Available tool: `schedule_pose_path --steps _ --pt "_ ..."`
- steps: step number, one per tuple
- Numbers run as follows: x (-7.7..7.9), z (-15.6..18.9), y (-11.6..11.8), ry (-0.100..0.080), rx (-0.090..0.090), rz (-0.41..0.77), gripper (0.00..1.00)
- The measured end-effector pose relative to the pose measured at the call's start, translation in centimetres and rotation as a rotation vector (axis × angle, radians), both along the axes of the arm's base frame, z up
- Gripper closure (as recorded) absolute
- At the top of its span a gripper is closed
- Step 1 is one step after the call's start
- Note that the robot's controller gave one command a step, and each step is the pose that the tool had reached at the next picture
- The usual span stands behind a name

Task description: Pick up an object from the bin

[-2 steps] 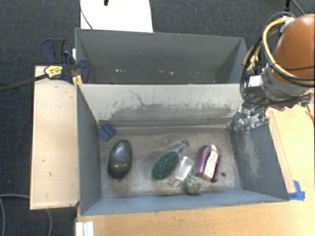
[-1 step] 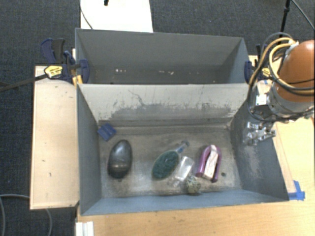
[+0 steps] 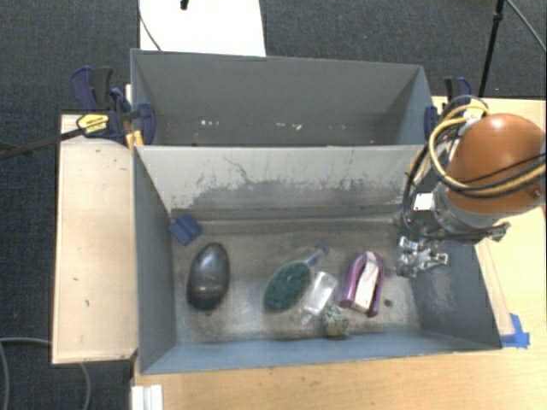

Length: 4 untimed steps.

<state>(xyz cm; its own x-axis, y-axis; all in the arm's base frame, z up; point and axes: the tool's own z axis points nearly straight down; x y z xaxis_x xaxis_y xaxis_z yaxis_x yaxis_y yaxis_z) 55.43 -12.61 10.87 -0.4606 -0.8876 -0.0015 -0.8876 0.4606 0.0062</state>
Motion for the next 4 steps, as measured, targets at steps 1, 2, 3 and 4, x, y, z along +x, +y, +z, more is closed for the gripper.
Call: schedule_pose_path --steps 1,2,3,4 --pt "0.2 0.4 -0.1 -0.007 -0.003 0.001 0.00" --pt "-1.6 8.2 4.1 -0.014 -0.003 -0.034 0.00" --pt "-2.9 0.0 10.1 0.001 0.000 -0.174 0.00" --pt "-2.1 -3.4 9.0 0.000 -0.007 0.068 0.00"
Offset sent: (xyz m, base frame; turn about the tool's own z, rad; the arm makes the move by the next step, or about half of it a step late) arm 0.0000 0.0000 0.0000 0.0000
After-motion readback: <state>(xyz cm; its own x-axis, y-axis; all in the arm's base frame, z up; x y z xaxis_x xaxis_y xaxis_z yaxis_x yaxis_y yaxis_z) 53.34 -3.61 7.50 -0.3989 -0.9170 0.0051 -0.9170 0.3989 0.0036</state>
